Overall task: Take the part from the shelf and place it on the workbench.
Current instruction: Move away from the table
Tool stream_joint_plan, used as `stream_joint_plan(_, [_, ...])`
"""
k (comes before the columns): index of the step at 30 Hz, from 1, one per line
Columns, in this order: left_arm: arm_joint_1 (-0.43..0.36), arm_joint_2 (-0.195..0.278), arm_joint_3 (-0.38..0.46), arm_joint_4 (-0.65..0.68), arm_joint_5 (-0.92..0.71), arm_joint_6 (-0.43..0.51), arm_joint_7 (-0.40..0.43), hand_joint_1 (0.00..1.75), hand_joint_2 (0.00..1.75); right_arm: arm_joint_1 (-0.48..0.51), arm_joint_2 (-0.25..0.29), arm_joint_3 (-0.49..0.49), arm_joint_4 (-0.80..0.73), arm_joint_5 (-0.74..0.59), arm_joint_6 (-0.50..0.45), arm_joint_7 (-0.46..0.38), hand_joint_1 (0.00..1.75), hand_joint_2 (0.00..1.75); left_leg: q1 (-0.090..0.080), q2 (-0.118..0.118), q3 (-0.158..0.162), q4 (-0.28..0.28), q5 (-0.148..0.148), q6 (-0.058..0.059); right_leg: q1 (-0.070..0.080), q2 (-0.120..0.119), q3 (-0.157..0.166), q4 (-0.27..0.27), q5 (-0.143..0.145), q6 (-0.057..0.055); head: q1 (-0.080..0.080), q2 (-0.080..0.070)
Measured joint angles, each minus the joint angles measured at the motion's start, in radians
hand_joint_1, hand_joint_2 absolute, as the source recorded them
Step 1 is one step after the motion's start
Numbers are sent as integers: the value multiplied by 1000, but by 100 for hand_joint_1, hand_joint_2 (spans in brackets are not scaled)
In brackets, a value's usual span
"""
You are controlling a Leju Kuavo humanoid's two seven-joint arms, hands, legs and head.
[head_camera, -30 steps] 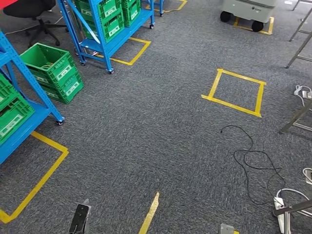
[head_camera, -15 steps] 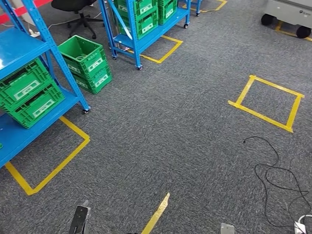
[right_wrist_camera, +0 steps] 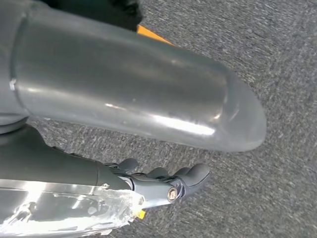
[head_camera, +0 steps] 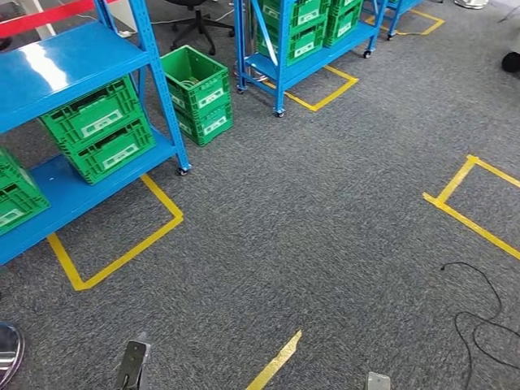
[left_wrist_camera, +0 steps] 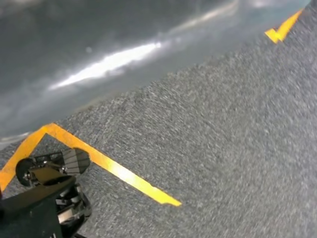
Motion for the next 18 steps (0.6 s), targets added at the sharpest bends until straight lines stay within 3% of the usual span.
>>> stream_joint_plan(2, [1,0,0,0,0,0,0,0,0,0,-1,1,0,-1,0,0,0,0,1,-24,8,1,-5,-6,-4,15,47,-121,83,-2,0,0])
stream_joint_plan(4, [1,0,-1,0,1,0,0,0,0,0,-1,4,0,-2,0,0,0,0,0,-42,9,6,-11,-16,-8,53,100,-233,126,-4,0,0])
stream_joint_plan(6, [2,0,-1,-1,3,0,0,0,0,0,-1,7,0,-4,-1,0,0,0,1,-57,3,9,-12,-26,-8,70,118,-262,121,-9,0,0])
stream_joint_plan(8, [5,1,-1,-3,4,0,0,0,0,0,-1,12,0,-8,-3,0,0,0,4,-65,0,11,-15,-37,-9,55,125,-269,119,-19,-1,0])
stream_joint_plan(9, [6,1,-1,-3,5,0,0,0,0,1,-1,14,0,-10,-3,0,0,0,4,-54,-6,24,-25,-42,-9,45,131,-274,118,-25,-4,0])
stream_joint_plan(10, [5,2,-1,-4,6,0,0,0,0,0,-1,17,0,-10,-3,0,0,0,4,-35,-23,60,-45,-46,-10,34,137,-278,117,-32,-7,0])
stream_joint_plan(12, [3,2,-1,-4,6,0,0,0,0,1,-1,20,-1,-11,-2,0,0,0,4,6,-92,188,-99,-53,-7,11,146,-281,110,-43,-13,0])
stream_joint_plan(14, [6,2,-2,-4,6,0,0,0,0,3,-2,21,-1,-13,-2,0,0,0,7,20,-160,301,-125,-57,-3,-11,155,-281,101,-47,-13,0])
stream_joint_plan(15, [9,2,-2,-4,6,0,0,0,0,3,-2,22,-1,-14,-2,0,0,0,7,22,-170,307,-109,-57,-2,-20,161,-281,96,-47,-13,0])
stream_joint_plan(16, [11,2,-2,-4,7,0,0,0,0,3,-2,23,-1,-15,-2,0,0,0,7,24,-160,275,-73,-54,-1,-28,169,-281,90,-47,-13,0])
stream_joint_plan(18, [12,2,-2,-4,8,0,0,0,0,3,-2,25,-1,-17,-1,0,0,0,2,49,-101,146,9,-43,2,-43,185,-282,76,-43,-13,0])
